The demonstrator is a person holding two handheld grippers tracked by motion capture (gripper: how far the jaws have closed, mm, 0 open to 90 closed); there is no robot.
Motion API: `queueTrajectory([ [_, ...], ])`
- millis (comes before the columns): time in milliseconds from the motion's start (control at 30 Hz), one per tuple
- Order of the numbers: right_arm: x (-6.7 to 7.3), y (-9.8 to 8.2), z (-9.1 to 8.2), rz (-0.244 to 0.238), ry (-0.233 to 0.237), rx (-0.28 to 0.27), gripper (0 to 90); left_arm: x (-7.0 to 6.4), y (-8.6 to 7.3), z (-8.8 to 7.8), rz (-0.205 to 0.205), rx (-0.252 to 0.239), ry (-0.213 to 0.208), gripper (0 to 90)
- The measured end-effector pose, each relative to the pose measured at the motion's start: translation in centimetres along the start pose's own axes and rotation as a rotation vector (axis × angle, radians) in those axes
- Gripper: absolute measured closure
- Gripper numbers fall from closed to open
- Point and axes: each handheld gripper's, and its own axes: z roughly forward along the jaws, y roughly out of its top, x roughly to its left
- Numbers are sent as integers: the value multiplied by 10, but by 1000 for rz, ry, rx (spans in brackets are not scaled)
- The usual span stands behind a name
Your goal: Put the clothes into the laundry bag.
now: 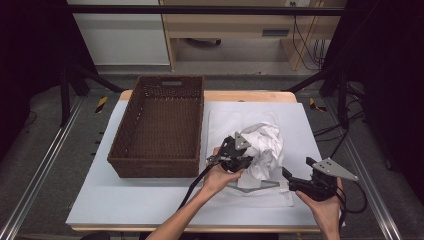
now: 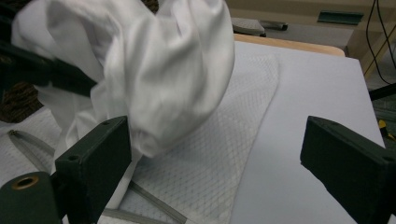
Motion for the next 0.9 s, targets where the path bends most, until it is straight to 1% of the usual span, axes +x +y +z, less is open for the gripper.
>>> queueTrajectory([
  [67,-1,0,-1,8,-5,-4,99,-2,-3,8,10,18,-3,638],
  [133,-1,0,-1,9,-8,-5,103,-3,-6,15,20,29,-8,592],
  [200,-1,0,-1,14,-5,-6,113,-4,-8,20,33,45,-10,528],
  [233,-1,0,-1,19,-6,-6,116,-5,-10,22,45,42,-13,489],
  [300,-2,-1,-1,17,-10,-9,122,-5,-10,22,40,34,-22,391],
  [333,-2,-1,-1,21,-10,-10,123,-5,-10,20,30,35,-32,353],
  [367,-3,-1,-1,24,-7,-10,127,-4,-9,17,27,34,-41,259],
  [400,-3,-1,-1,24,-7,-10,127,-4,-9,14,26,30,-42,259],
  [433,-3,-1,-1,26,-10,-13,129,-3,-7,6,25,16,-48,236],
  [500,-2,-1,-1,31,-6,-20,135,-1,-4,-10,37,-13,-43,188],
  [600,-1,1,-1,27,2,-23,135,0,-4,-37,64,-60,-29,177],
  [667,2,2,-1,24,10,-32,129,1,-9,-55,76,-98,-18,197],
  [700,3,3,-1,23,17,-32,125,1,-14,-65,84,-113,-10,217],
  [733,5,3,1,22,34,-39,123,2,-19,-72,89,-115,-9,239],
  [800,11,4,4,20,55,-41,113,4,-28,-82,81,-100,-19,314],
  [833,13,5,5,14,57,-37,106,4,-34,-87,77,-96,-10,328],
  [867,15,5,7,9,61,-31,98,5,-43,-91,76,-100,15,356],
  [900,19,6,10,5,66,-25,90,5,-49,-93,72,-101,25,392],
])
